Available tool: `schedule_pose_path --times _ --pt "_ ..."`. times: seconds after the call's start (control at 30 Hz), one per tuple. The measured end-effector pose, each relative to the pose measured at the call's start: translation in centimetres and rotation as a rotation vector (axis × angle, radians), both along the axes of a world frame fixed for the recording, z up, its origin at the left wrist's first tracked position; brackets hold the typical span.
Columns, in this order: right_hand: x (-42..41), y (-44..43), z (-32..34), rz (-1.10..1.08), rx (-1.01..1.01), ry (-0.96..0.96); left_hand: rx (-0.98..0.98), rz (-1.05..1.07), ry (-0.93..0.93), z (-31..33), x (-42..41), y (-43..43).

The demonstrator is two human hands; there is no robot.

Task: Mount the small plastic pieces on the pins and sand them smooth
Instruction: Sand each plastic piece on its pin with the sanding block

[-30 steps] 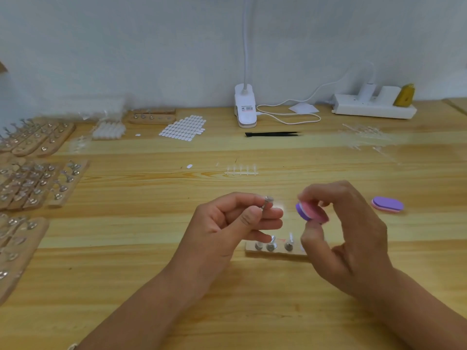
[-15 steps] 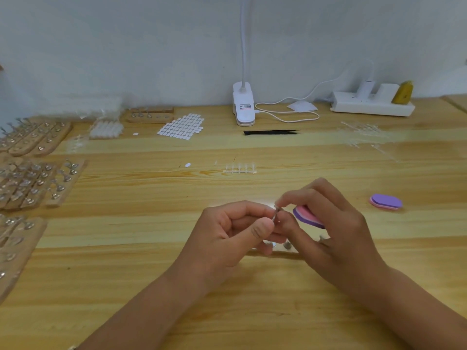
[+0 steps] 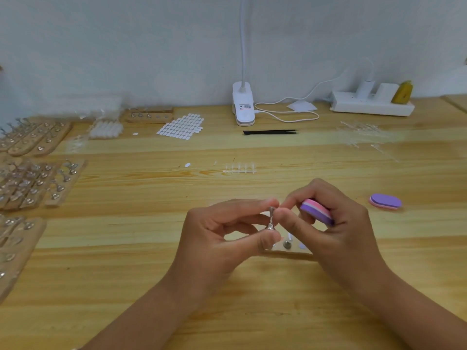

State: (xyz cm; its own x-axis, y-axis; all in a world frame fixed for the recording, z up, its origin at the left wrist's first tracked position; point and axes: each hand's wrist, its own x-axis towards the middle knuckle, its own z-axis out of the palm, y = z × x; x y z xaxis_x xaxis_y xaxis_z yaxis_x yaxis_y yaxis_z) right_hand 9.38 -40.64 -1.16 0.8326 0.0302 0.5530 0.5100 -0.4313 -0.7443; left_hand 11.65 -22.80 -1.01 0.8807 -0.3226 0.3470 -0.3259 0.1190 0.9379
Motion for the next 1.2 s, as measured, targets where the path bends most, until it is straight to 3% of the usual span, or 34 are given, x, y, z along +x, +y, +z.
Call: schedule_pose_path --times 0.2,0.37,0.53,0.87,1.0,1.2 --pt "0.1 -0.8 0.0 0.071 -0.018 0.096 0.027 0.022 0.061 -0.2 0.1 0.1" --pt "0.3 -0.6 -0.4 0.051 -0.094 -0.006 0.065 0.076 0.068 -0.3 0.2 0.1" --pt "0.5 -0.5 -1.1 0.065 -0.229 -0.259 0.120 0.105 -0.011 -0.1 0.1 0.1" --pt "0.8 -0.4 -1.5 0.031 -0.229 -0.349 0.148 0.144 -0.081 0.0 0.1 0.3" --pt "1.1 -1.4 -1.5 -0.038 -0.238 -0.288 0.147 0.190 -0.096 0.0 0.2 0.4" --pt "0.9 -0.7 -1.8 0.021 -0.232 -0.372 0.227 0.198 -0.144 0.1 -0.1 0.4"
